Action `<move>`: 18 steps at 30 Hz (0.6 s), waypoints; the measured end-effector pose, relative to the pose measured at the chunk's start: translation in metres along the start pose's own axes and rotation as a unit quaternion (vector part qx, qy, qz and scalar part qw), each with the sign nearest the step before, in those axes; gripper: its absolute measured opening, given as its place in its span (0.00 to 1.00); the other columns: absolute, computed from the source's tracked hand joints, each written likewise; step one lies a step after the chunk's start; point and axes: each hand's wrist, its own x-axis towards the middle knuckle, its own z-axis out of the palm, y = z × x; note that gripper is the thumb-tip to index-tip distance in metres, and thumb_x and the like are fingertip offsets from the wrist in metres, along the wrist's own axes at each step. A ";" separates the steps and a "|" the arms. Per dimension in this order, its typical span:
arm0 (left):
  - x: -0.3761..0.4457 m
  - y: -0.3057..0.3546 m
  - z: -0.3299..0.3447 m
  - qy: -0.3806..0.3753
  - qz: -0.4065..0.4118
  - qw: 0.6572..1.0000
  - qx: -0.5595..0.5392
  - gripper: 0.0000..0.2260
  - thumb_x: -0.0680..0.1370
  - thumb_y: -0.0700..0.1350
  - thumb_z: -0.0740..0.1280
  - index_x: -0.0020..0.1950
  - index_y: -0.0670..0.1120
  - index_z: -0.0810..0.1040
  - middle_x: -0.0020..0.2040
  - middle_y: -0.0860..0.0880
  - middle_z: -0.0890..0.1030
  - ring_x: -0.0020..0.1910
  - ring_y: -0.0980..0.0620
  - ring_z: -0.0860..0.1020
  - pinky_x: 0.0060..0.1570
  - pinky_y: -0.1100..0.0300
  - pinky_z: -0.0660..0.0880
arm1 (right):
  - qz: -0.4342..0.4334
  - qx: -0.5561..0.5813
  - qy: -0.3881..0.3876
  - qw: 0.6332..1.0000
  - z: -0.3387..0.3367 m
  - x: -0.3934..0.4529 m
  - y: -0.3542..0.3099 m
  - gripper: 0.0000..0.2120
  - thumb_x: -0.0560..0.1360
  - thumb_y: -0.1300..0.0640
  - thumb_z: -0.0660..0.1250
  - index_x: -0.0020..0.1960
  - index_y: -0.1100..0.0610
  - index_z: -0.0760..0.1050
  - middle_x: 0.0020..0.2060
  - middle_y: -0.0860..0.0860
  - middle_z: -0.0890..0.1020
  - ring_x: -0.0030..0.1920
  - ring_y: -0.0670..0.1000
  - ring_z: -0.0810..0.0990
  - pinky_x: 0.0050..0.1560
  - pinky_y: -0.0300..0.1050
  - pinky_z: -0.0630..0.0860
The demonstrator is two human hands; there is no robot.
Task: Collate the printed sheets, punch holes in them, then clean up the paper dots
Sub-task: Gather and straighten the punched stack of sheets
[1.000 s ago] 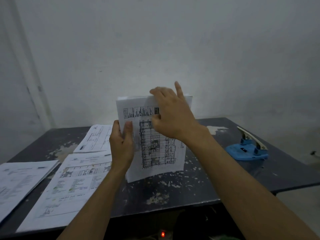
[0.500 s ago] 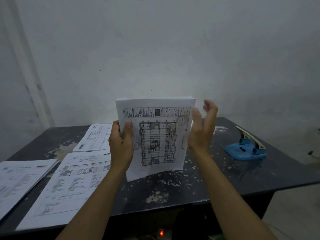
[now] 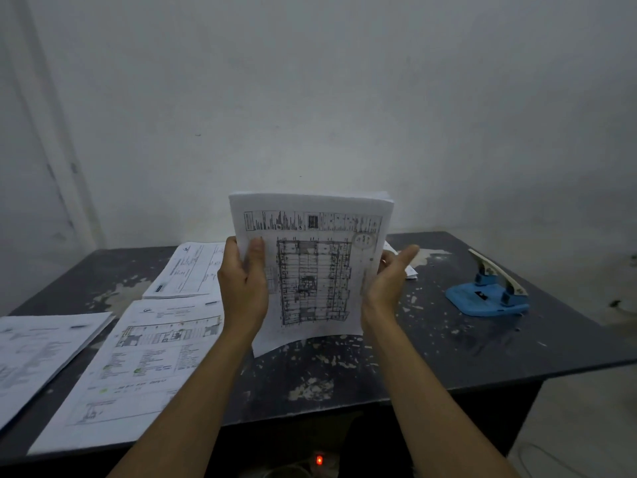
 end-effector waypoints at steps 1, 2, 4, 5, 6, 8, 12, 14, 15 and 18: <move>0.000 0.000 0.000 0.000 -0.002 1.000 0.000 0.13 0.81 0.60 0.59 0.56 0.52 0.72 0.51 0.58 0.81 0.47 0.64 0.82 0.40 0.69 0.79 | -0.002 0.000 -0.020 1.000 0.000 -0.002 0.000 0.38 0.74 0.26 0.41 0.40 0.53 0.78 0.36 0.52 0.84 0.38 0.53 0.84 0.39 0.46 0.78; 0.000 0.000 0.001 0.000 -0.004 1.000 -0.003 0.13 0.81 0.60 0.59 0.56 0.52 0.72 0.50 0.59 0.82 0.47 0.64 0.82 0.40 0.69 0.79 | -0.003 -0.001 -0.045 0.999 0.001 -0.003 0.002 0.40 0.71 0.23 0.42 0.42 0.53 0.79 0.40 0.53 0.85 0.41 0.54 0.84 0.43 0.48 0.80; 0.001 0.000 0.003 0.000 -0.007 1.000 -0.002 0.14 0.81 0.60 0.59 0.56 0.51 0.72 0.50 0.58 0.82 0.46 0.65 0.81 0.39 0.70 0.78 | -0.021 -0.002 -0.075 0.997 0.002 -0.008 0.005 0.40 0.69 0.22 0.44 0.48 0.53 0.80 0.45 0.55 0.85 0.46 0.56 0.85 0.50 0.53 0.82; 0.002 0.001 0.003 0.001 -0.007 1.000 0.002 0.14 0.81 0.60 0.59 0.55 0.50 0.72 0.50 0.58 0.82 0.46 0.65 0.81 0.38 0.69 0.79 | -0.038 0.000 -0.084 0.996 0.001 -0.011 0.005 0.40 0.70 0.23 0.46 0.52 0.53 0.79 0.48 0.55 0.85 0.48 0.56 0.85 0.52 0.54 0.82; 0.004 0.002 0.003 0.003 -0.007 1.000 0.008 0.14 0.81 0.59 0.60 0.54 0.50 0.72 0.49 0.58 0.82 0.45 0.65 0.81 0.38 0.69 0.79 | -0.063 -0.005 -0.100 0.993 0.001 -0.013 0.007 0.40 0.70 0.23 0.50 0.58 0.55 0.78 0.51 0.55 0.84 0.51 0.55 0.84 0.53 0.53 0.82; 0.010 0.006 0.004 0.009 0.000 1.000 0.023 0.13 0.82 0.58 0.60 0.53 0.48 0.72 0.47 0.58 0.81 0.43 0.65 0.81 0.37 0.67 0.79 | -0.122 -0.035 -0.135 0.983 -0.002 -0.014 0.008 0.35 0.72 0.28 0.60 0.63 0.56 0.74 0.55 0.55 0.82 0.54 0.53 0.83 0.52 0.51 0.82; 0.034 0.022 0.001 0.019 0.021 0.998 0.060 0.13 0.82 0.56 0.61 0.53 0.46 0.73 0.45 0.57 0.80 0.42 0.63 0.80 0.38 0.62 0.81 | -0.166 -0.119 -0.142 0.969 0.004 -0.009 -0.004 0.08 0.77 0.53 0.70 0.56 0.48 0.75 0.51 0.46 0.83 0.51 0.43 0.83 0.50 0.42 0.83; 0.048 0.028 -0.008 0.007 0.030 0.996 0.087 0.15 0.83 0.56 0.60 0.52 0.44 0.73 0.44 0.52 0.80 0.42 0.54 0.80 0.40 0.53 0.79 | -0.173 -0.144 -0.145 0.963 0.011 -0.004 -0.015 0.08 0.77 0.58 0.70 0.53 0.47 0.77 0.48 0.44 0.84 0.48 0.41 0.83 0.48 0.38 0.82; 0.054 0.029 -0.014 -0.004 0.035 0.994 0.105 0.16 0.83 0.56 0.59 0.50 0.44 0.72 0.43 0.49 0.80 0.41 0.48 0.79 0.39 0.49 0.78 | -0.169 -0.145 -0.155 0.963 0.016 -0.003 -0.021 0.08 0.77 0.58 0.70 0.52 0.47 0.78 0.48 0.44 0.84 0.48 0.42 0.84 0.46 0.36 0.81; 0.073 0.027 -0.038 -0.029 0.020 0.986 0.166 0.14 0.84 0.54 0.56 0.47 0.45 0.68 0.38 0.49 0.75 0.34 0.50 0.72 0.35 0.53 0.69 | -0.116 -0.146 -0.192 0.964 0.033 -0.003 -0.028 0.07 0.77 0.58 0.71 0.52 0.49 0.79 0.47 0.43 0.85 0.46 0.42 0.84 0.42 0.34 0.80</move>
